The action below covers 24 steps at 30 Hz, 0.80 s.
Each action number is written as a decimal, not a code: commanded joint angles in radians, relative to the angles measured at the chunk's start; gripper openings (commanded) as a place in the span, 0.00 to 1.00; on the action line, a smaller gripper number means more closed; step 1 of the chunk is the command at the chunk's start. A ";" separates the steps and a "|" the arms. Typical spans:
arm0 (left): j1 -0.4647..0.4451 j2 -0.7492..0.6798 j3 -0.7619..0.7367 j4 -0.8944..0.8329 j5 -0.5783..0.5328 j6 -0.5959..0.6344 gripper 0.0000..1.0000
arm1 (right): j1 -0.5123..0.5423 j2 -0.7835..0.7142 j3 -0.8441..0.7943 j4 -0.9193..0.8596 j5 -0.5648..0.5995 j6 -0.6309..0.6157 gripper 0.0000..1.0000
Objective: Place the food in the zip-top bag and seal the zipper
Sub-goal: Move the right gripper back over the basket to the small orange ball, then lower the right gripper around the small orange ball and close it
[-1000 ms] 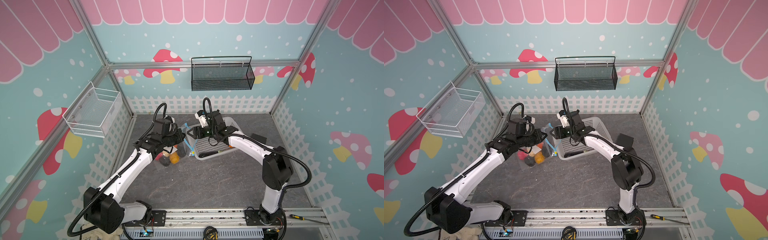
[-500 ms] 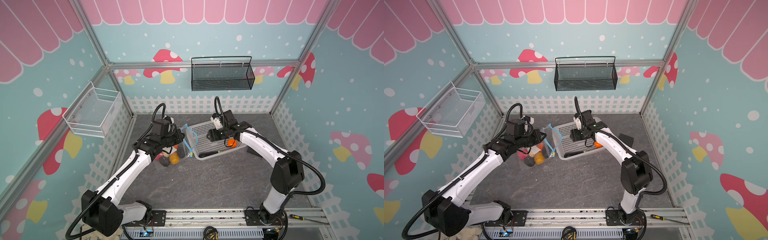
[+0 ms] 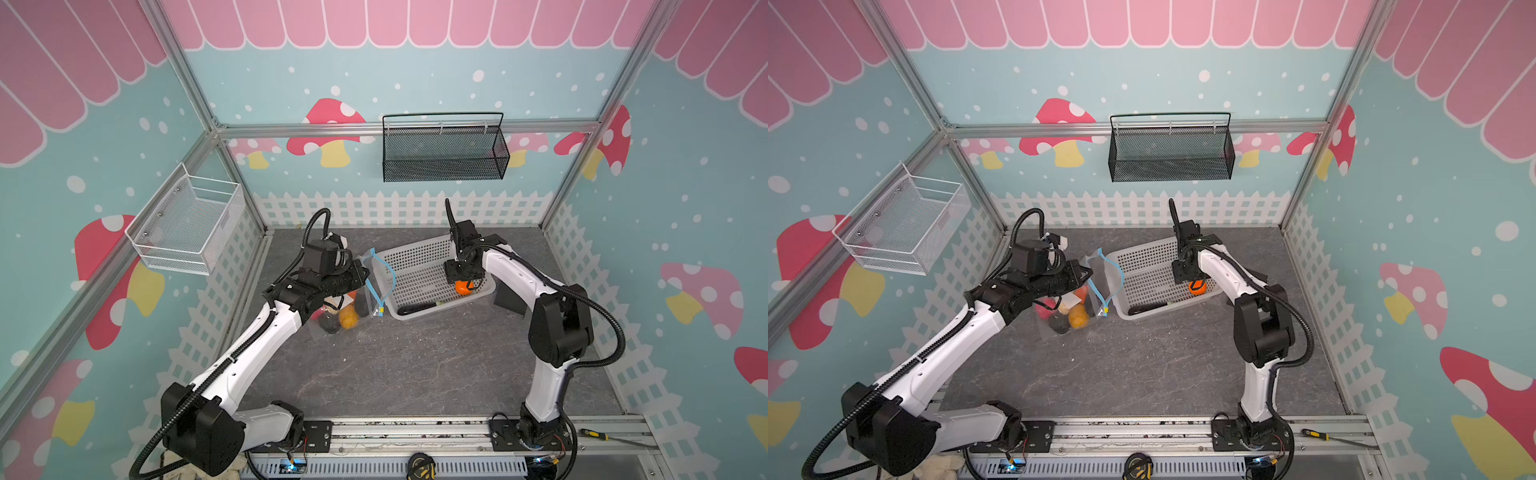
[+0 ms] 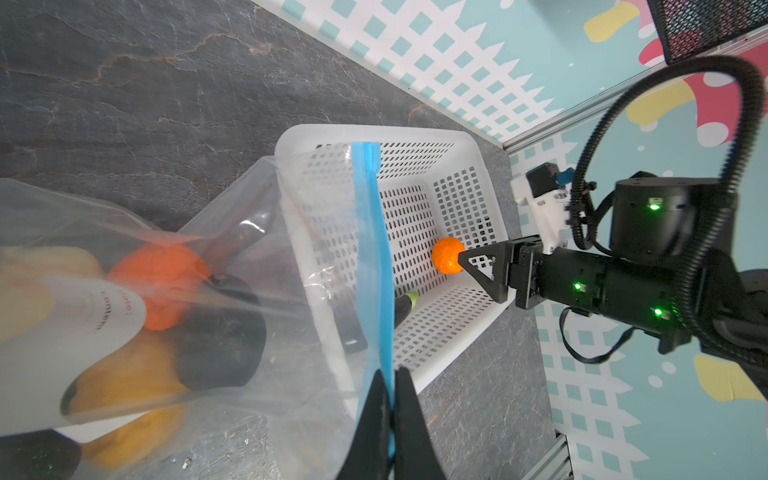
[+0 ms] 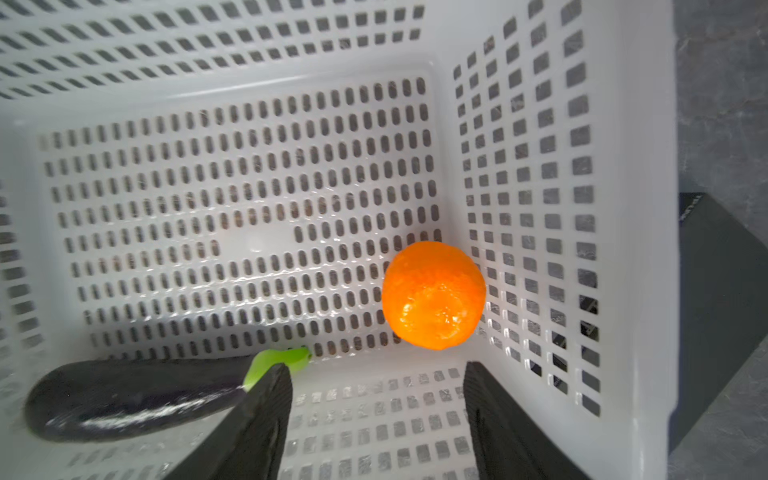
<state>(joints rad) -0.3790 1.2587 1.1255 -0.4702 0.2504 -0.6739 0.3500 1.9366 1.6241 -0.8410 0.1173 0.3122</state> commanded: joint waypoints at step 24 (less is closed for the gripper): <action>0.004 -0.008 -0.012 0.017 0.000 -0.007 0.00 | -0.059 0.118 0.004 -0.006 -0.026 -0.025 0.72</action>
<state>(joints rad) -0.3790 1.2530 1.1202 -0.4694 0.2501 -0.6743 0.2985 2.0396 1.6363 -0.8444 0.1040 0.2985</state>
